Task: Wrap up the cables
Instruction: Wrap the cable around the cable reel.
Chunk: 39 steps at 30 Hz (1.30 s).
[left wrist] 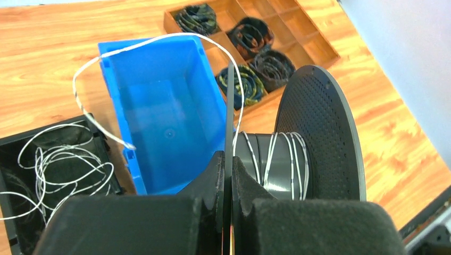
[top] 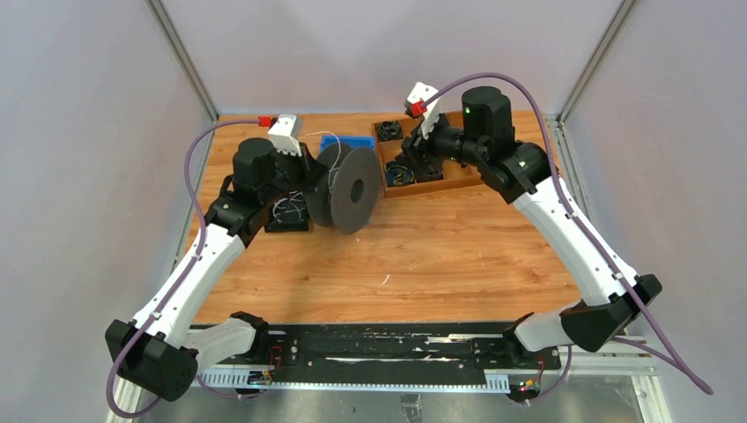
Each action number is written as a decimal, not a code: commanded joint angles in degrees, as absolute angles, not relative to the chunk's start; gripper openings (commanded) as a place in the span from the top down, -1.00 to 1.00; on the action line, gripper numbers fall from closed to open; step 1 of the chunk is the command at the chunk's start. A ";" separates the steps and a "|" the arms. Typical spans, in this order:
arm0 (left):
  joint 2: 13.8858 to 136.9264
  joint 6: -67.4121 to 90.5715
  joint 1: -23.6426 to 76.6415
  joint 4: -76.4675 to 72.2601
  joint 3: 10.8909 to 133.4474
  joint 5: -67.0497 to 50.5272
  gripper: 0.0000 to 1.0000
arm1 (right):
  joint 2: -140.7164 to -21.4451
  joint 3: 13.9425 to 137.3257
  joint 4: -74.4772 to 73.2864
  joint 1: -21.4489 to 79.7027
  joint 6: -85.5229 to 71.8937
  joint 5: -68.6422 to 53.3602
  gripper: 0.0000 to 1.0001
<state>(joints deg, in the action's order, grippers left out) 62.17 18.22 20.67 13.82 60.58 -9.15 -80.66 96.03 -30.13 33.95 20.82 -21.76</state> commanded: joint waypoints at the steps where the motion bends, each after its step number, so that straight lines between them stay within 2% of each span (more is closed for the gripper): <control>1: 59.42 10.20 22.08 15.19 60.54 -15.32 0.99 | -80.46 93.23 -27.59 32.09 22.04 -25.99 -0.24; 11: 54.85 -17.25 22.92 31.10 60.84 -27.31 0.99 | -82.11 90.50 -26.19 28.52 35.87 -36.95 -0.22; 17: 54.84 -25.61 22.91 36.18 62.25 -30.32 0.99 | -86.07 92.03 -27.68 27.25 38.10 -46.54 -0.22; 24: 57.58 -30.40 22.94 38.77 65.23 -33.44 0.99 | -89.92 94.80 -35.34 27.55 45.60 -54.68 -0.24; 30: 60.24 -29.34 22.93 38.47 66.61 -36.62 0.99 | -90.89 93.84 -38.06 29.01 50.30 -53.60 -0.24; 39: 59.08 -29.44 22.89 38.64 67.10 -41.74 0.99 | -94.52 95.50 -51.52 31.31 65.87 -53.40 -0.21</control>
